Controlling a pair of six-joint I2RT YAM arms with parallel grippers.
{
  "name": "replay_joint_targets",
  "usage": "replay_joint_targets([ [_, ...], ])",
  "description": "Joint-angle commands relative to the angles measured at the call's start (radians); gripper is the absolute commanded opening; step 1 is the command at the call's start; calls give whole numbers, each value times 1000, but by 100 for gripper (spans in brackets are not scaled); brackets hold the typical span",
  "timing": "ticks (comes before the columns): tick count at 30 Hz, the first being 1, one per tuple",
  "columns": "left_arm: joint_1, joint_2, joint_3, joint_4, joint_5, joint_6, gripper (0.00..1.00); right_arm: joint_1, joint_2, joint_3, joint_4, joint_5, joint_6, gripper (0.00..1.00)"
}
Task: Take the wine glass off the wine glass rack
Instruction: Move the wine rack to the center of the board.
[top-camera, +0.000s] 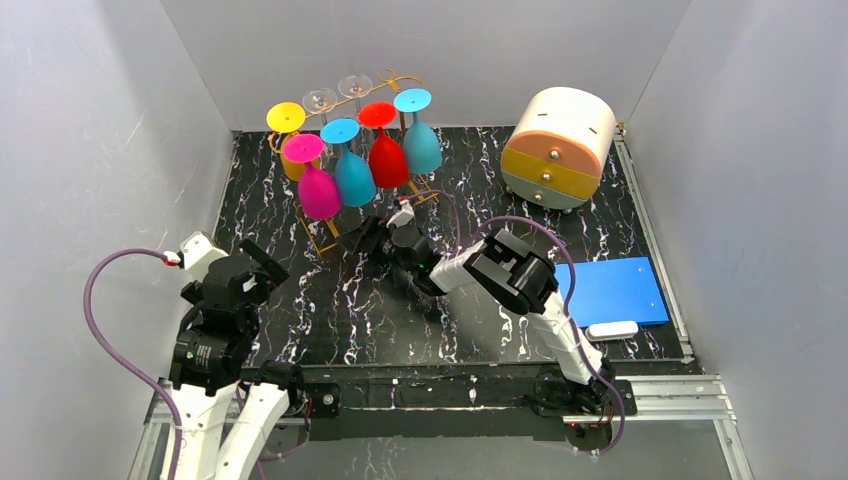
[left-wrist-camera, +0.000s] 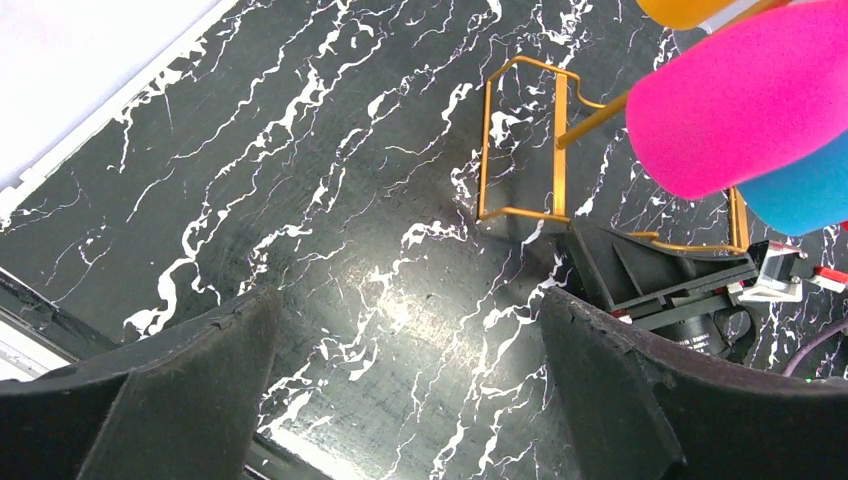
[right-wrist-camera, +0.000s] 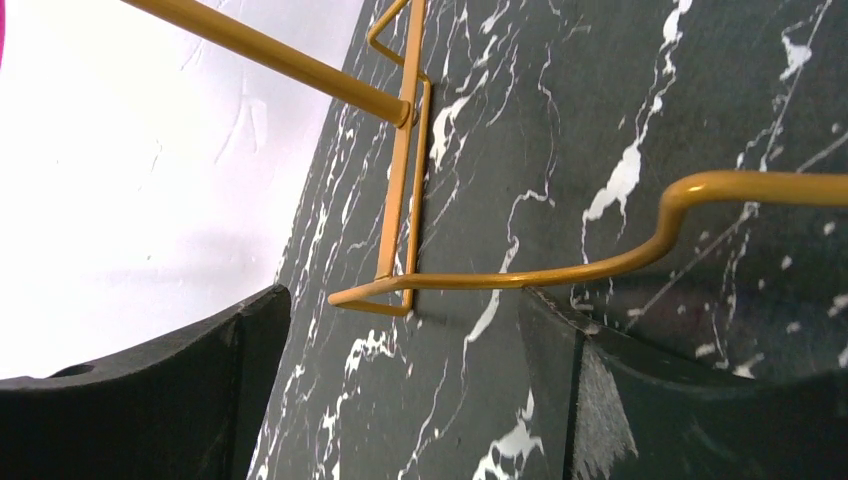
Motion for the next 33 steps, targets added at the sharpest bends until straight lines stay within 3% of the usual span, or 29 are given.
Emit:
replay_joint_targets([
  [1, -2, 7, 31, -15, -34, 10, 98, -7, 70, 74, -62, 96, 17, 92],
  [22, -2, 63, 19, 17, 82, 25, 98, -109, 210, 306, -248, 113, 9, 92],
  [33, -2, 117, 1, 45, 135, 47, 98, -123, 105, 186, -155, 82, -20, 93],
])
